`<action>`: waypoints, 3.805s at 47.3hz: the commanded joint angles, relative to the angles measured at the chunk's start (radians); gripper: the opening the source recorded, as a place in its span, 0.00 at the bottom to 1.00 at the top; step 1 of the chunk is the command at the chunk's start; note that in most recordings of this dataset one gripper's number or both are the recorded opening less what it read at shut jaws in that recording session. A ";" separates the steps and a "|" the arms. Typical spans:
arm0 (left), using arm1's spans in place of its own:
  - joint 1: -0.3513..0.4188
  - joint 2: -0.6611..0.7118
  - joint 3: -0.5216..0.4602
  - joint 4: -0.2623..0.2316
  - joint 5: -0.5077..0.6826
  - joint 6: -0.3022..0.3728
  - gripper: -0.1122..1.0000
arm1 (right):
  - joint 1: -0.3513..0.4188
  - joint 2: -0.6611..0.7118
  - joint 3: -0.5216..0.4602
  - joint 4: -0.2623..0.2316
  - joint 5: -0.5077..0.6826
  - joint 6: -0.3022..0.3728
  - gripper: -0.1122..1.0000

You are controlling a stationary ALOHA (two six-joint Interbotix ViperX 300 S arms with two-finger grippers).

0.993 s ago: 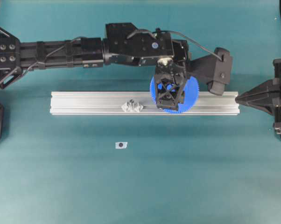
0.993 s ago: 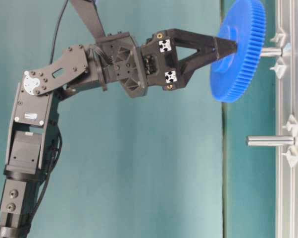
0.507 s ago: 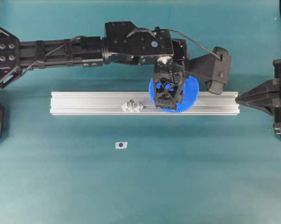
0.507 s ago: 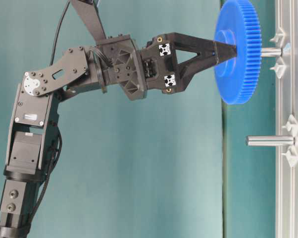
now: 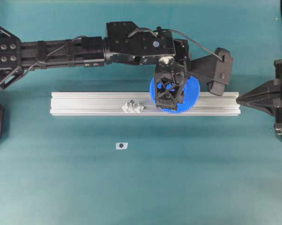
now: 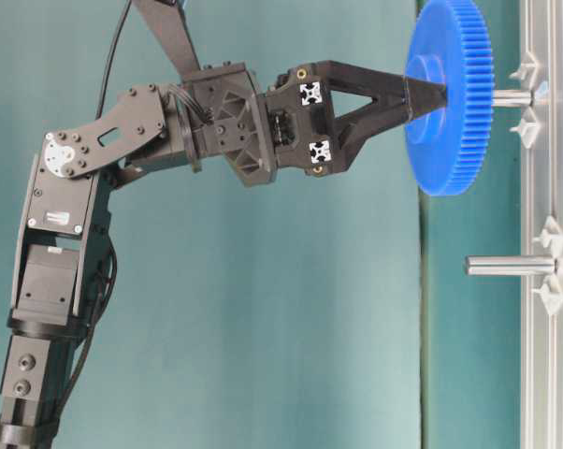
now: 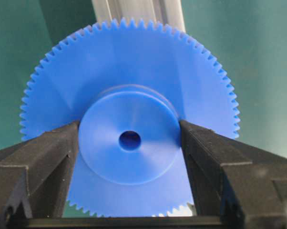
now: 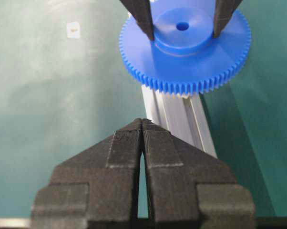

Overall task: Find the location of the shaft and insert the large gear.
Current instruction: 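Align the gear's center hole over the right metal shaft, then push the gear down onto the shaft and open the left gripper, then withdraw the open left gripper away from the mounted gear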

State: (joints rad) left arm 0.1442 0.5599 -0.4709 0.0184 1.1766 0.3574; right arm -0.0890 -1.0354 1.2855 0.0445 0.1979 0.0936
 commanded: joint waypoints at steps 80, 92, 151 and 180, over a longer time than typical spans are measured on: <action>-0.017 -0.041 -0.055 0.005 -0.011 0.003 0.84 | -0.003 0.003 -0.014 0.000 -0.005 0.011 0.11; -0.017 -0.040 -0.064 0.005 -0.008 0.002 0.85 | -0.003 0.002 -0.012 0.000 -0.005 0.011 0.11; -0.046 -0.110 -0.057 0.005 -0.003 -0.043 0.84 | -0.003 -0.008 -0.009 -0.002 -0.005 0.044 0.11; -0.052 -0.235 0.114 0.003 -0.121 -0.107 0.84 | -0.003 -0.014 -0.009 -0.002 -0.005 0.046 0.11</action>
State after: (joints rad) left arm 0.0997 0.3988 -0.3743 0.0199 1.0907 0.2592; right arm -0.0890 -1.0538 1.2870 0.0445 0.1979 0.1304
